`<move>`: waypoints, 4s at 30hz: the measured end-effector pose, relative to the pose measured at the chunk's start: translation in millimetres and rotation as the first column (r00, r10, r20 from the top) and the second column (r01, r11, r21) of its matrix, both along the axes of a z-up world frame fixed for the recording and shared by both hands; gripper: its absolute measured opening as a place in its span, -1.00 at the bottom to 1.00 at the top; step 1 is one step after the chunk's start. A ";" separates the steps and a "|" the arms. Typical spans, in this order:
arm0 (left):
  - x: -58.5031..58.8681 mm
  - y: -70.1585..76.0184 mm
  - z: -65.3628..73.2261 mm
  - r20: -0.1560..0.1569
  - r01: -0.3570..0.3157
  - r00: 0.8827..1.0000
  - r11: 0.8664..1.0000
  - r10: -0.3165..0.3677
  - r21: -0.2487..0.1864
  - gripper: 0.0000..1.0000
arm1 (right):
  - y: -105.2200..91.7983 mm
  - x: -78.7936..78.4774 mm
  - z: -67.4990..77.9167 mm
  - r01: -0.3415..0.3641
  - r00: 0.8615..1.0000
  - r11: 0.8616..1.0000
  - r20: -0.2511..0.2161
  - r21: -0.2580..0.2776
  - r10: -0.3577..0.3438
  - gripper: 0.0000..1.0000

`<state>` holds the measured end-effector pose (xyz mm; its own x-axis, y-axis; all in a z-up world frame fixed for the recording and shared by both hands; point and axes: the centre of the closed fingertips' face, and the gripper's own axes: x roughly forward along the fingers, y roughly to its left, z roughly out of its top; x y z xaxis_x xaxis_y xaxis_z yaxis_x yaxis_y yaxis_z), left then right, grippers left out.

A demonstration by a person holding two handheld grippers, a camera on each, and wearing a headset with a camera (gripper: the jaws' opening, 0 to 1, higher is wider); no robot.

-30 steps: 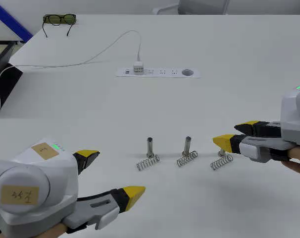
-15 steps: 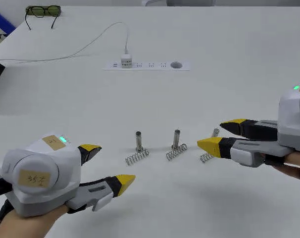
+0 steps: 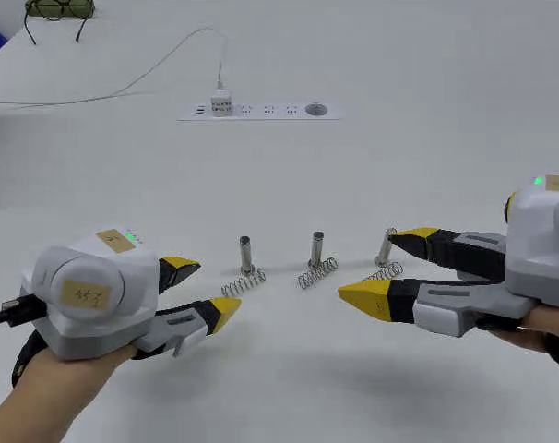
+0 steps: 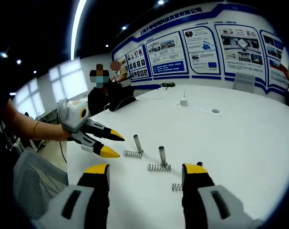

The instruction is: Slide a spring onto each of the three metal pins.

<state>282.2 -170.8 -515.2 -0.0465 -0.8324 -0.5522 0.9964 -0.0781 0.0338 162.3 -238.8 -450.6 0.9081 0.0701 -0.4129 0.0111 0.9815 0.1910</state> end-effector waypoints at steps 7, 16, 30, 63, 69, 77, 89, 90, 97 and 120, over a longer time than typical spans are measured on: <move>0.9 -4.9 -11.7 -0.029 0.012 1.000 1.000 -0.012 0.020 -0.40 | -0.5 -7.8 -5.3 0.011 1.000 1.000 -0.014 0.009 -0.011 0.29; -1.4 -7.0 -21.0 -0.011 0.056 0.998 0.997 -0.056 0.047 -0.53 | 0.8 -17.6 -6.5 0.028 1.000 0.999 -0.007 0.031 -0.028 0.29; -9.2 -11.4 -21.6 -0.024 0.114 0.993 0.993 -0.113 0.042 -0.68 | 4.5 -25.2 -8.7 0.046 0.999 0.997 -0.007 0.058 -0.046 0.26; -28.6 0.7 0.1 -0.085 0.090 0.992 0.994 -0.095 -0.061 -0.80 | 4.3 -12.6 6.6 0.071 0.997 0.991 0.033 0.117 -0.075 0.10; -32.4 2.9 13.1 -0.124 0.057 0.990 0.992 -0.071 -0.115 -0.80 | 10.8 -2.4 10.5 0.057 0.997 0.986 0.051 0.156 -0.065 0.05; -45.4 2.9 36.2 -0.188 0.031 0.980 0.980 -0.068 -0.195 -0.80 | 22.6 14.6 16.9 0.027 0.996 0.978 0.082 0.205 -0.045 0.00; -65.0 3.7 61.7 -0.256 0.014 0.963 0.959 -0.090 -0.284 -0.80 | 37.4 32.0 25.4 0.016 0.990 0.952 0.128 0.304 -0.057 -0.12; -66.6 4.2 64.4 -0.266 0.010 0.959 0.955 -0.093 -0.295 -0.80 | 38.8 33.3 25.8 0.015 0.990 0.949 0.131 0.314 -0.059 -0.13; -76.2 7.9 73.8 -0.257 0.034 0.958 0.945 -0.123 -0.325 -0.80 | 47.9 38.4 28.5 0.000 0.987 0.927 0.149 0.374 -0.060 -0.31; -84.3 11.2 86.4 -0.237 0.068 0.958 0.927 -0.164 -0.369 -0.80 | 59.7 40.7 31.1 -0.034 0.982 0.838 0.173 0.545 -0.072 -0.71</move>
